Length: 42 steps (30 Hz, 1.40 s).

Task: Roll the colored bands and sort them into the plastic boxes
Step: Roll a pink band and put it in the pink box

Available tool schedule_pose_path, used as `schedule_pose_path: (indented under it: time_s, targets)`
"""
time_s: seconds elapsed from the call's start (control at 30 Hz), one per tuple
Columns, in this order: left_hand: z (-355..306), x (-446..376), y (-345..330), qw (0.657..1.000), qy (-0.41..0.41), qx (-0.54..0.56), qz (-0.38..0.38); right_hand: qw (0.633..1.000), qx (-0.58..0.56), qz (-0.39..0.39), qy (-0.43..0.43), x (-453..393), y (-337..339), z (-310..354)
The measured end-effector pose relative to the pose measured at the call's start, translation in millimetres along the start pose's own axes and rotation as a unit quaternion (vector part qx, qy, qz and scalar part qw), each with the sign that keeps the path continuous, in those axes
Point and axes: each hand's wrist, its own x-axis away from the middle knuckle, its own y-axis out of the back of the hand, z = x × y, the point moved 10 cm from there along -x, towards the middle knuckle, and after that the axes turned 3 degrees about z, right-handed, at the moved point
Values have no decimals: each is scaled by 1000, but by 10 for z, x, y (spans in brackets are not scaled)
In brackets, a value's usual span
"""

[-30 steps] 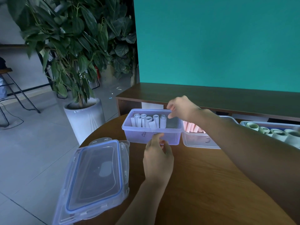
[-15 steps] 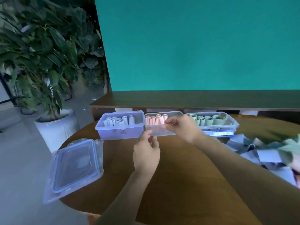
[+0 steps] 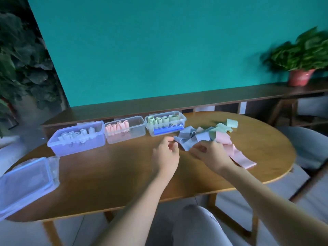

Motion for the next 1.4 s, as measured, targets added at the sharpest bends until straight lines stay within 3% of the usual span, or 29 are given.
schedule_pose_path:
  time_s: [0.27, 0.37, 0.67, 0.87, 1.13, 1.4]
  targets:
    - [-586, 197, -1009, 989, -44, 24, 139, 993, 66, -40, -94, 350, 620, -944]
    - [-810, 227, -1265, 983, -85, 17, 159, 984, 122, -51, -123, 398, 801, -1226]
    - [-1084, -186, -1679, 984, -123, -85, 93, 989, 54, 25, -137, 233, 784, -1636]
    - [-1002, -384, -1861, 991, -39, -88, 93, 989, 46, 54, -131, 118, 750, -1684]
    - [-1047, -487, -1836, 992, -14, -89, 86, 987, 50, 71, -132, 69, 749, -1689]
    - [-1150, -584, -1459, 990, -14, 116, 85, 993, 21, -35, -111, -65, 1037, -1453]
